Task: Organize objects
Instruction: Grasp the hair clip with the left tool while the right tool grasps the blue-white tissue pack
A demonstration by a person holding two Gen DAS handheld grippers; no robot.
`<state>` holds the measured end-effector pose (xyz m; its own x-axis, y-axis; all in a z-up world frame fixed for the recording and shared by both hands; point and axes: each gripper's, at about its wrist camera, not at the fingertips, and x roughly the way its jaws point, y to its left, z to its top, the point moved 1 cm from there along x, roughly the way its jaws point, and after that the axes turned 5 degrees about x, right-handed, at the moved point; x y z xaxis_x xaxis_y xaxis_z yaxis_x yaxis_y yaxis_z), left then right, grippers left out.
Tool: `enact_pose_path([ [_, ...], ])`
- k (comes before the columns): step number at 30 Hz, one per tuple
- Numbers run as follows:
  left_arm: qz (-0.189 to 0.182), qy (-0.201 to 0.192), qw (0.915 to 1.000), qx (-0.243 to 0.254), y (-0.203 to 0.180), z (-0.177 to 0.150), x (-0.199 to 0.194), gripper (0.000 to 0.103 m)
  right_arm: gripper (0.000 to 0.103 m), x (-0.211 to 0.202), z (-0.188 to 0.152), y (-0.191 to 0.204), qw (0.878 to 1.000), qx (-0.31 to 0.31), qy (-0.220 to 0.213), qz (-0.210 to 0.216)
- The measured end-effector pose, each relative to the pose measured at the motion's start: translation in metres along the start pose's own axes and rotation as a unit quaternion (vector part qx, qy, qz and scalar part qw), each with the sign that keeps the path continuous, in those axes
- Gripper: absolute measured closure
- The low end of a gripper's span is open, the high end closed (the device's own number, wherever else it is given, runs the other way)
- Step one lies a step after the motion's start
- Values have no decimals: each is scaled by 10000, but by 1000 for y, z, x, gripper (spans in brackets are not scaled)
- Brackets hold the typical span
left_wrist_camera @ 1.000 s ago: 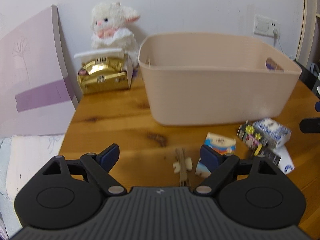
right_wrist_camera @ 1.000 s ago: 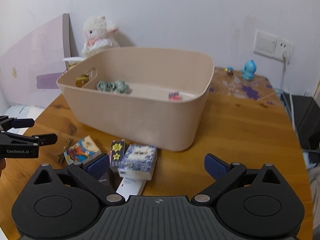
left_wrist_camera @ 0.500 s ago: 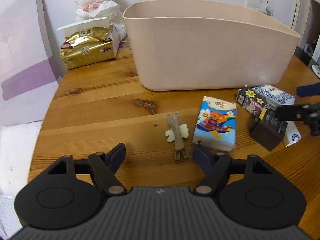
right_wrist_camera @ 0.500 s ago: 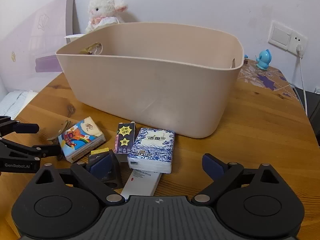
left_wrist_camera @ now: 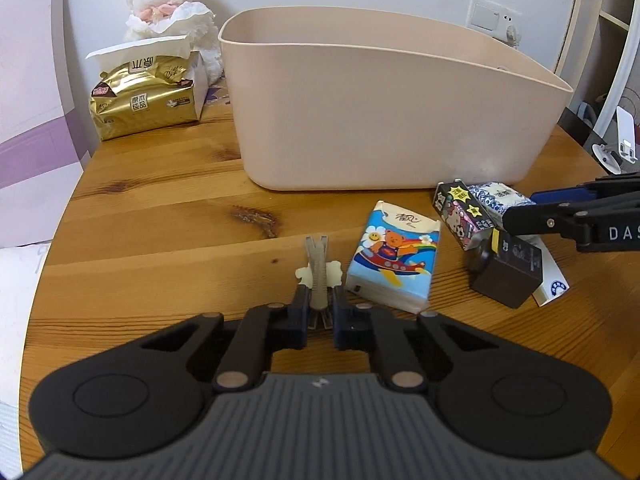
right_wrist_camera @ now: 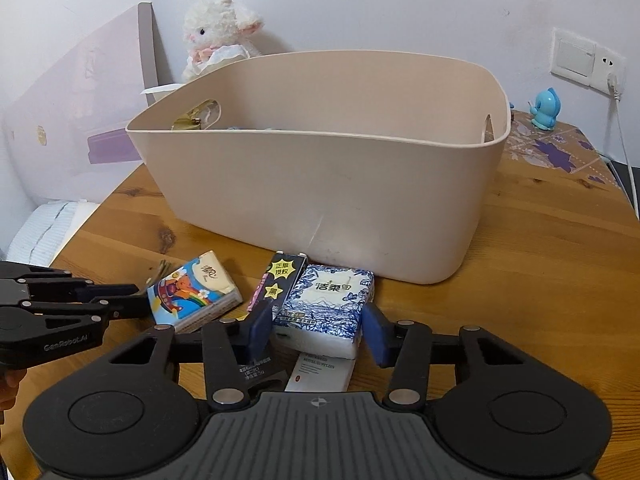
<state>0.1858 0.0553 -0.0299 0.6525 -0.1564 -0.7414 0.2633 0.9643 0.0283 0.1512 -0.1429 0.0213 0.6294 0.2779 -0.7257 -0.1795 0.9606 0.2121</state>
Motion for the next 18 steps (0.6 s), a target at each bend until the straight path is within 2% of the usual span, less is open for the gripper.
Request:
enact_pose_path([
  [10,26,-28,10000,-33,-2,-3,-4,91,59,-8,-6,4,10000,-50,-46,0],
  [18,53,-323,9995,-44,1,-3,-28,91,60,-39,-8,2,9996,-52,-262,131],
])
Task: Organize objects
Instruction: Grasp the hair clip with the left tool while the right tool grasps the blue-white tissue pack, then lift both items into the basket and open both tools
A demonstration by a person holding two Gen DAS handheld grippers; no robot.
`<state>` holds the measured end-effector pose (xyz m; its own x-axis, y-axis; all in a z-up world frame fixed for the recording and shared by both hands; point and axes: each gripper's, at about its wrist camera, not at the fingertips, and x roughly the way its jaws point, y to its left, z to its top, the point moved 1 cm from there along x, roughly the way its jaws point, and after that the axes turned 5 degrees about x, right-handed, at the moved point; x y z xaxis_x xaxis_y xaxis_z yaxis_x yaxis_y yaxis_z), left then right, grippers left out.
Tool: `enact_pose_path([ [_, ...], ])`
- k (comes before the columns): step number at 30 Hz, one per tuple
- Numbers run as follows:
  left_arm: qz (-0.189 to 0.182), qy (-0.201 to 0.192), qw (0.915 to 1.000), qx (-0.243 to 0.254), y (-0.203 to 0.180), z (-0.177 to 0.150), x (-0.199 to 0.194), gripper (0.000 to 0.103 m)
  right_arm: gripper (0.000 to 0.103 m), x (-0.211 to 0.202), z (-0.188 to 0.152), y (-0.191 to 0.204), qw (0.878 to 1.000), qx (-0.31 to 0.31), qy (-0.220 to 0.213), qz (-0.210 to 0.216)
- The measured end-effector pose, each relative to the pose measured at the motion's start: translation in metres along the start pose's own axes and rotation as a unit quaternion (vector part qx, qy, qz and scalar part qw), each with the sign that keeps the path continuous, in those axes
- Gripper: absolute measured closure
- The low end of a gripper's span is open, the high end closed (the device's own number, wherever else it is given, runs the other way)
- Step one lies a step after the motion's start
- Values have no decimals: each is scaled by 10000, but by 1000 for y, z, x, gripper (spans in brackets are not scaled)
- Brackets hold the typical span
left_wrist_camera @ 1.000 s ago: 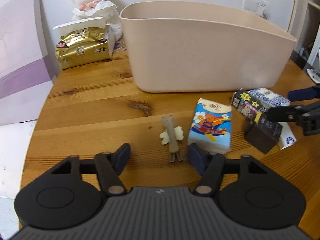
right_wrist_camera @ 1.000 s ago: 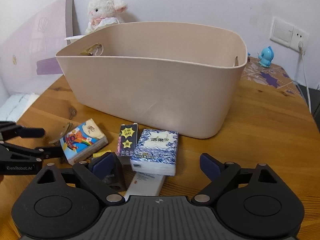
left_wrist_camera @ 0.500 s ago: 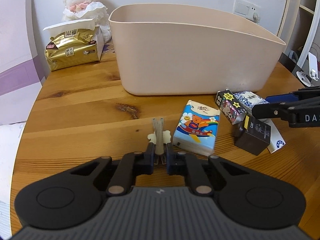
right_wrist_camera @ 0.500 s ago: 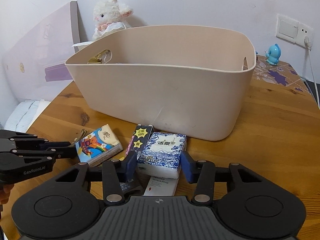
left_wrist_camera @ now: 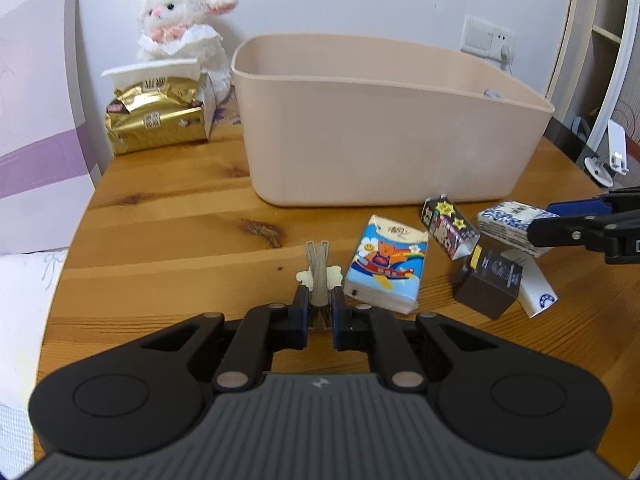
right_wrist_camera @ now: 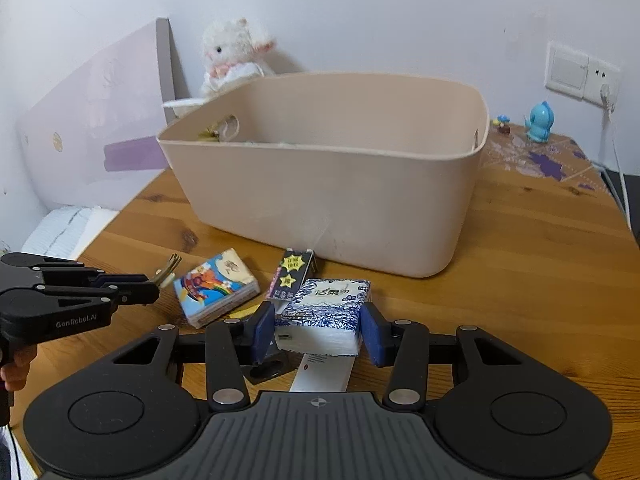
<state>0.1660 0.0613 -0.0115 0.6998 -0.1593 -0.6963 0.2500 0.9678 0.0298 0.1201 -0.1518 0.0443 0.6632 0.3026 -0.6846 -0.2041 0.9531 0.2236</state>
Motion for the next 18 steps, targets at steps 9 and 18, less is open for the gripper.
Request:
enact_pose_path([
  [9,145,-562,9983,50,-2,24,-38,91,60,-54,22,0,9976,8,-671,163],
  [18,255,-1218,9919,272,-17,78,-61,91,60,-83,65,-3,9906,81,-1344,239],
])
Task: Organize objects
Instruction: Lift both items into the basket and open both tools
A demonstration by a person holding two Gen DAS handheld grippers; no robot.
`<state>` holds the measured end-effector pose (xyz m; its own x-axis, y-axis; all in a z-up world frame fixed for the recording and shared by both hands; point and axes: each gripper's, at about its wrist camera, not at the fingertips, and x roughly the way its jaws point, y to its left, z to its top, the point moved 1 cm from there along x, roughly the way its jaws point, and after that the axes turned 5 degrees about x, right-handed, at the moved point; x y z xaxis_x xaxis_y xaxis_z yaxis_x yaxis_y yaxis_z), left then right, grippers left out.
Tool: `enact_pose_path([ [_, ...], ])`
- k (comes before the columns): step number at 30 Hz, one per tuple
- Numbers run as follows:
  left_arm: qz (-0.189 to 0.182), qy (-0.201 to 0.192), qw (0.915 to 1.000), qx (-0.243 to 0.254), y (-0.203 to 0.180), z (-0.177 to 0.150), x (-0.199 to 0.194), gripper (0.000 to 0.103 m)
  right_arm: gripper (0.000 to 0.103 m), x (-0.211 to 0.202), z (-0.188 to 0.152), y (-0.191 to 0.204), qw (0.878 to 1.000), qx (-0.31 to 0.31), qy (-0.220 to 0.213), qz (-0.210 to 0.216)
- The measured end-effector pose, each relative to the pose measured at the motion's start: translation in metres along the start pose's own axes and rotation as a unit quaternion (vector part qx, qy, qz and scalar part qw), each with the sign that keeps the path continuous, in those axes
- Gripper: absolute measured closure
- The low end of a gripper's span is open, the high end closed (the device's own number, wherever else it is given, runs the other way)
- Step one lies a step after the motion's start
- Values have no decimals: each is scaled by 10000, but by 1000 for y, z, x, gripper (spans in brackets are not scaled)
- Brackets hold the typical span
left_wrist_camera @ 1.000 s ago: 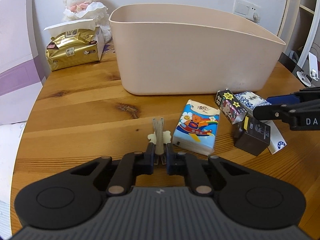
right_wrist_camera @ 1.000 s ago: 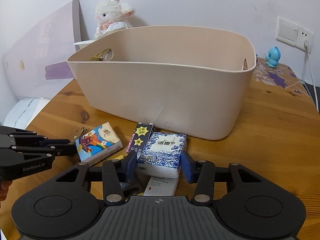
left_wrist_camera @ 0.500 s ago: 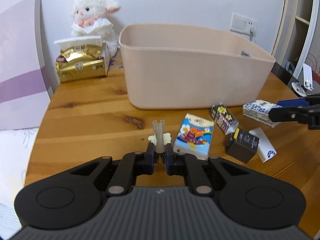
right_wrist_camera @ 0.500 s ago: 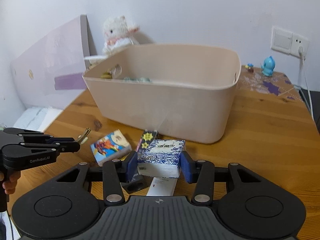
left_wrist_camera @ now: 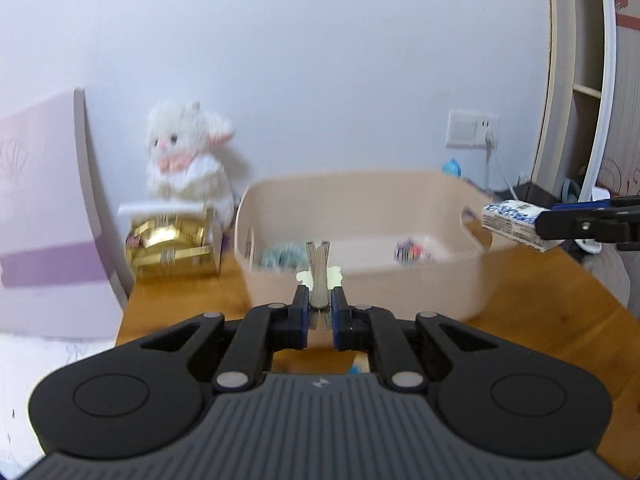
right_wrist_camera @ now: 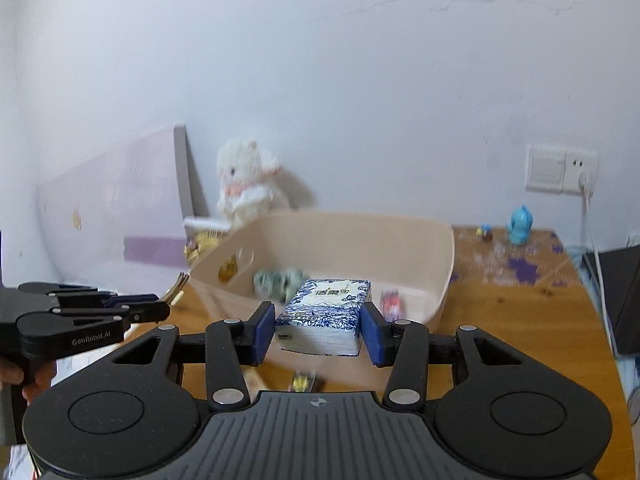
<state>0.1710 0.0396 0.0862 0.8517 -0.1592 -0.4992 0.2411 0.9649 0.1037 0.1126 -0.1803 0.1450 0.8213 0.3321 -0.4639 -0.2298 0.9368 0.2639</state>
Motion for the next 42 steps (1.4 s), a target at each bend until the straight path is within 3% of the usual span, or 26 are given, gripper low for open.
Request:
enact_pose_path([
  [6,89,-64,9999,-44,-9,39,27,91,60,18,26,-5,9997,86,-209,-116],
  [11,259,222,9994,-16,-12,57,66,91,60,44,36,-14,9992,266,-136,-262],
  [20,399,1045,9935,228,-23,49,130,91,60,108,30,-30,9951,258,516,-801],
  [27,428,1464,9882,128,-24,37,151,90,59,134,19,-30,9906,75,873,-1048],
  [29,435,1420,9888,130,-23,38,148,82,59,135,18,-30,9909,81,867,-1026],
  [30,437,1395,9891,147,-23,39,146,74,52,134,18,-30,9911,87,863,-1008],
  [32,446,1255,9909,181,-23,43,137,37,48,129,19,-29,9922,87,779,-973],
  [34,480,1051,9930,233,-24,47,126,26,36,121,21,-26,9933,89,704,-912],
  [42,595,633,9958,292,-20,56,84,16,11,82,28,-18,9960,105,531,-704],
])
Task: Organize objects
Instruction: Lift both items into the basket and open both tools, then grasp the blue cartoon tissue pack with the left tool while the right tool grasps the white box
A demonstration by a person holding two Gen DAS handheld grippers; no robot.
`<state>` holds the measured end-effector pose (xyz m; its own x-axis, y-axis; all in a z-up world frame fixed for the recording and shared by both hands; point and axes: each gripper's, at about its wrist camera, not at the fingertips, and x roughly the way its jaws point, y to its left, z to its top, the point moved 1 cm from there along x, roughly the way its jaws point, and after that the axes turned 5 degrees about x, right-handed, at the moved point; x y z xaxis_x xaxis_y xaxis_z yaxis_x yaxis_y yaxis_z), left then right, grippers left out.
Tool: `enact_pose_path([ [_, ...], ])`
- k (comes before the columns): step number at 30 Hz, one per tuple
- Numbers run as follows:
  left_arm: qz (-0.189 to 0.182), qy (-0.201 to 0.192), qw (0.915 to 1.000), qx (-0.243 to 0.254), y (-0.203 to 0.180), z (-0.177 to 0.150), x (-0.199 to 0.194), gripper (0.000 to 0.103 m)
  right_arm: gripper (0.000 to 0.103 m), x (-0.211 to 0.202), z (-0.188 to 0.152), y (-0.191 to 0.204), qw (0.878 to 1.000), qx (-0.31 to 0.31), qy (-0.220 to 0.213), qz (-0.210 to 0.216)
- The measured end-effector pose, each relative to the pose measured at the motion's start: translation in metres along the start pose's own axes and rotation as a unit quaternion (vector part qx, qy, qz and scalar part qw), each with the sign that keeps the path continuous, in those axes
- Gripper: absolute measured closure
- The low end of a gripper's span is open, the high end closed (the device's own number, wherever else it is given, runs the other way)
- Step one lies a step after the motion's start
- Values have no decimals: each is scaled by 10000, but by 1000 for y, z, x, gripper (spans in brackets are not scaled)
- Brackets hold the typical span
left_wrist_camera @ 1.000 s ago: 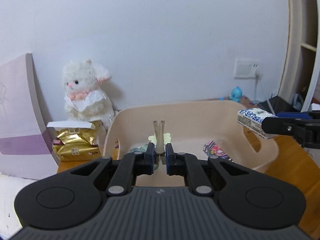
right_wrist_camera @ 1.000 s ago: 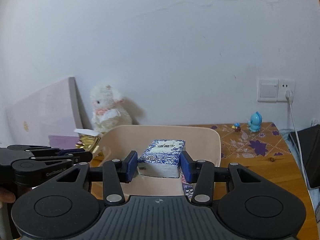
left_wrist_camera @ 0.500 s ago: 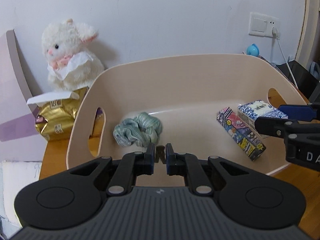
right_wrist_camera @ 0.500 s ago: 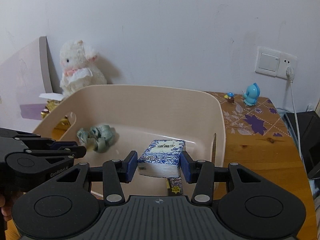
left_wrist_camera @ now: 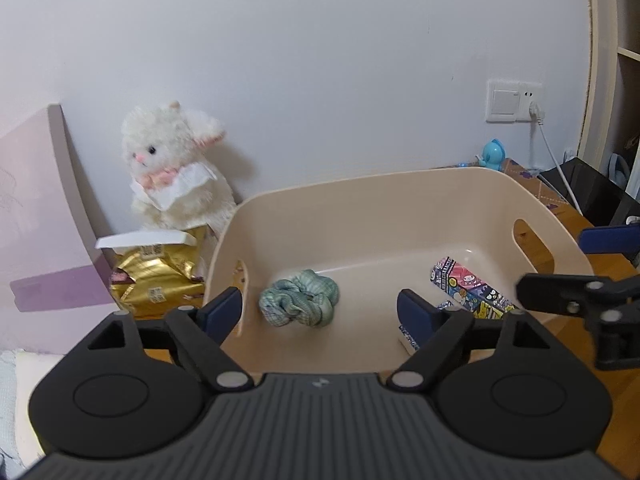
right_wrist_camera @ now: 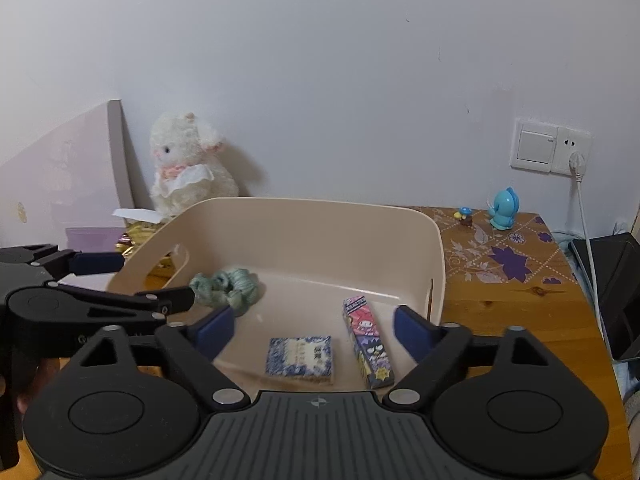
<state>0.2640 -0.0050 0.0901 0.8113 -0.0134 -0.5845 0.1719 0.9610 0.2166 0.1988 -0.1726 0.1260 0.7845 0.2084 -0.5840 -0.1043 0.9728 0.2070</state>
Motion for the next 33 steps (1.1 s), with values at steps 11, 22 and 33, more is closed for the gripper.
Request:
enact_pose_path([
  [11,-24,-196,9995,248,5,-36,-40,13,2,-36,-40,5,9993,-208,326,-4],
  [22,-221,208,9985,452,0,-90,-39,13,2,-32,-95,5,9951,-337,928,-113],
  [33,-622,676,9942,557,-8,-126,-20,13,6,-13,-129,11,9885,-415,1449,-118],
])
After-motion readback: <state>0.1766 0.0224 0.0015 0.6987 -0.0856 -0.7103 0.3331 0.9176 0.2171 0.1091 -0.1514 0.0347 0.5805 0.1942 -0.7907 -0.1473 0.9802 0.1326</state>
